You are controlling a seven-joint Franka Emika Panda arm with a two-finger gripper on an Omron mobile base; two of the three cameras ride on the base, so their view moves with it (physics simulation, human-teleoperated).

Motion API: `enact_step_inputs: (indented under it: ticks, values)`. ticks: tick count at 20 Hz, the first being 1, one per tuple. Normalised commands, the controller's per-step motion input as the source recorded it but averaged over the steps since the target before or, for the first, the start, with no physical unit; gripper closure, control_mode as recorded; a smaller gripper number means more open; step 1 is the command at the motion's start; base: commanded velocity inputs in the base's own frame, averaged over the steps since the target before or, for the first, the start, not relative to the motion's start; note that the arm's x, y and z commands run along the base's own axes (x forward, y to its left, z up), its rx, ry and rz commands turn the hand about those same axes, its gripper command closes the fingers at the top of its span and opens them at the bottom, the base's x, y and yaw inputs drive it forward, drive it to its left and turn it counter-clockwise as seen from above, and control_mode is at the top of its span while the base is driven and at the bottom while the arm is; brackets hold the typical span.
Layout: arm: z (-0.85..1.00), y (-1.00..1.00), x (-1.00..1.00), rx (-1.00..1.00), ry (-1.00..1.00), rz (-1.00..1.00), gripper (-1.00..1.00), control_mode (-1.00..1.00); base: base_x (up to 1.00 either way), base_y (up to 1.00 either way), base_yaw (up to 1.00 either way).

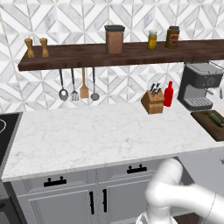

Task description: Place the appropriate cutting tool for cutting the cucumber skin on the cutting board.

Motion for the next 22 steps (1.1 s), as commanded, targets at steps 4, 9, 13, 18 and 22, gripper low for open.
enact_step_inputs:
  ticks: [4,9,13,18,22]
  values:
    - [0.99,0.02,-0.49,0.01,-0.03,0.0,1.0,-1.0,0.0,0.0,0.0]
    - [1.0,0.15,-0.18,0.0,0.0,0.0,1.0,-1.0,0.0,0.0,0.0]
    - [0.99,0.3,0.3,0.0,0.0,0.0,1.0,-1.0,0.0,0.0,0.0]
    - [0.72,0.16,0.74,0.0,-0.01,0.01,1.0,-1.0,0.0,0.0,0.0]
    - [0.62,0.04,0.55,0.0,0.0,0.0,1.0,-1.0,0.0,0.0,0.0]
